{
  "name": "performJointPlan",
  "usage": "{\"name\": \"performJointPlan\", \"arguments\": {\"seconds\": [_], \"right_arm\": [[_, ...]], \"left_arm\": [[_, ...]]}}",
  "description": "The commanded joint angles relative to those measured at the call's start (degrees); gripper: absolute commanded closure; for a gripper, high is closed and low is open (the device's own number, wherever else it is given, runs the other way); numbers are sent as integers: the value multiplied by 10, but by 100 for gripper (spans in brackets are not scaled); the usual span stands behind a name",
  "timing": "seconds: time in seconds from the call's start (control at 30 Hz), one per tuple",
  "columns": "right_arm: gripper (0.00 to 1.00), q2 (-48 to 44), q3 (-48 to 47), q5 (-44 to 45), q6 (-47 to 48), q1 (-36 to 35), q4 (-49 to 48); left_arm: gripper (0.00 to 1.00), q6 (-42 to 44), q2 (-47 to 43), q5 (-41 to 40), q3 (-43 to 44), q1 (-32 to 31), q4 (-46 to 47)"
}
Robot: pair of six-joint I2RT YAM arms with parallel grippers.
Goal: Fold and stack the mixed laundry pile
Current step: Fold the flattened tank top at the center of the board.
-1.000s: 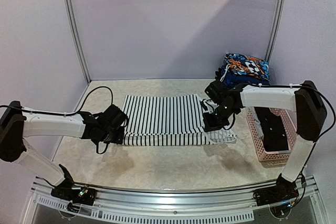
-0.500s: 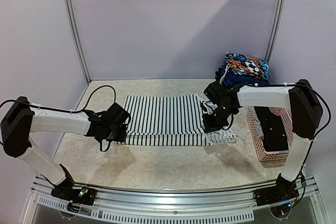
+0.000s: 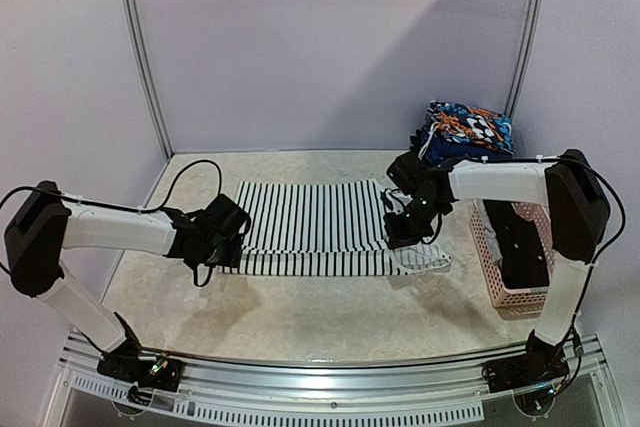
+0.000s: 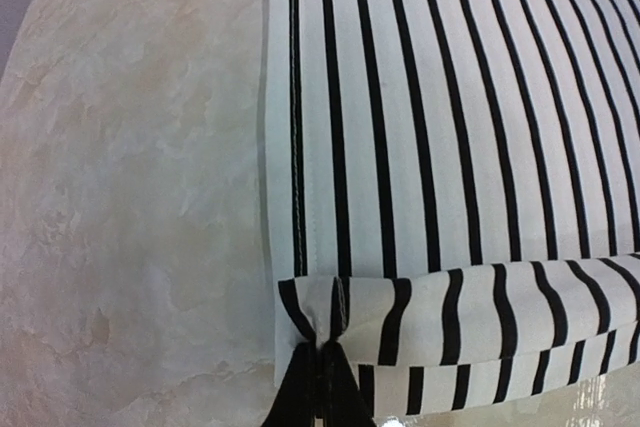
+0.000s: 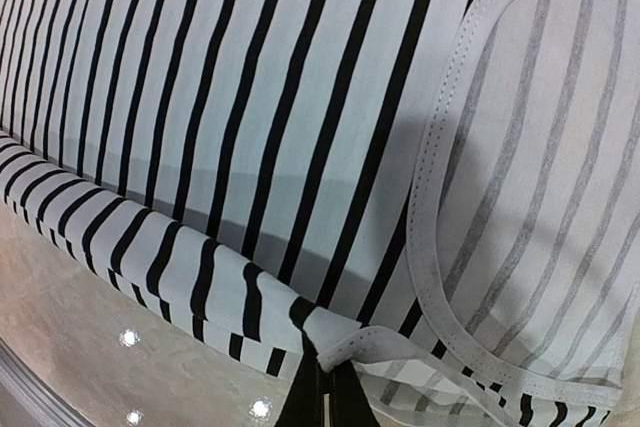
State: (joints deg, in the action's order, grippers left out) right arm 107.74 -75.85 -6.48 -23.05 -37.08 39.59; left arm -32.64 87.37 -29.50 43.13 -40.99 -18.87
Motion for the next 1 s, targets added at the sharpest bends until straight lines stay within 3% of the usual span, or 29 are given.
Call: {"name": "performJointPlan", "arguments": {"seconds": [0.0, 0.97], "right_arm": [[100, 15, -17, 14, 3, 6, 7], [100, 43, -36, 34, 6, 10, -2]], "left_arm": [[100, 6, 11, -16, 10, 16, 8], [100, 16, 41, -15, 18, 34, 27]]}}
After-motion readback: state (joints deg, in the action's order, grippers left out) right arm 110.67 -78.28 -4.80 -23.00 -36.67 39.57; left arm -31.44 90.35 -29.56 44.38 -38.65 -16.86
